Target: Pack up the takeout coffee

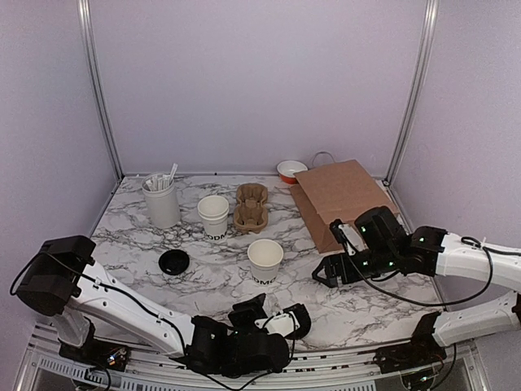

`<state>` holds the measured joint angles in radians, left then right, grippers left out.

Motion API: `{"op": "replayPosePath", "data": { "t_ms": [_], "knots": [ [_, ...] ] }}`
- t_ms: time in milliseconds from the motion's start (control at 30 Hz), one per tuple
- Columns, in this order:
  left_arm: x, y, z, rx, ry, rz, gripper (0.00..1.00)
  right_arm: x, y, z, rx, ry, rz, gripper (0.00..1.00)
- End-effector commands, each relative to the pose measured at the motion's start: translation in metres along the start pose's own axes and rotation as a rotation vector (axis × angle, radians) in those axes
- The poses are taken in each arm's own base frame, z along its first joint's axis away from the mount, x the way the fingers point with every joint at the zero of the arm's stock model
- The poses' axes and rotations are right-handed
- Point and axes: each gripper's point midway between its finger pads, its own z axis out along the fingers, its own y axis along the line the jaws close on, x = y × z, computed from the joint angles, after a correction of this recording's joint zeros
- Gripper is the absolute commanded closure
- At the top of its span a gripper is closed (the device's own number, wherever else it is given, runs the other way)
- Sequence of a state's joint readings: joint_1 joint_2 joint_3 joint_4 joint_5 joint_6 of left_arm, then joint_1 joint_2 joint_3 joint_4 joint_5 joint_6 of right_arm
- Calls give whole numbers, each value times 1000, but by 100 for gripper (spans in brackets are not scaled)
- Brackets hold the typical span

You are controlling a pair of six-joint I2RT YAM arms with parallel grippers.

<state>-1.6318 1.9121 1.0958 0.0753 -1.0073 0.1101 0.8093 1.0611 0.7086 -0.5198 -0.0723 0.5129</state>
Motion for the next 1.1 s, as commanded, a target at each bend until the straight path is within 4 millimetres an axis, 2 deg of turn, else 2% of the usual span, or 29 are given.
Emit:
{"op": "replayPosePath", "data": {
  "t_ms": [0,100,233,400,533,767,900,1067],
  "knots": [
    [25,5,-13,52,63,-104,30,-8,10,4,-26,-36,4,6],
    [30,18,-20,53,83,-198,29,6,22,9,-41,-3,-42,6],
    [24,49,-26,107,104,-436,29,26,31,15,-13,30,-97,6],
    [14,109,-23,152,120,-805,26,52,46,28,61,65,-139,8],
    [19,158,-13,168,130,-1053,24,63,53,35,149,72,-156,11],
    [21,222,1,179,99,-1204,22,74,73,53,174,112,-169,13],
    [31,245,15,186,112,-1283,22,76,85,66,161,147,-182,13],
    [44,266,28,166,120,-1347,22,85,80,74,209,203,-183,15]
  ]
}}
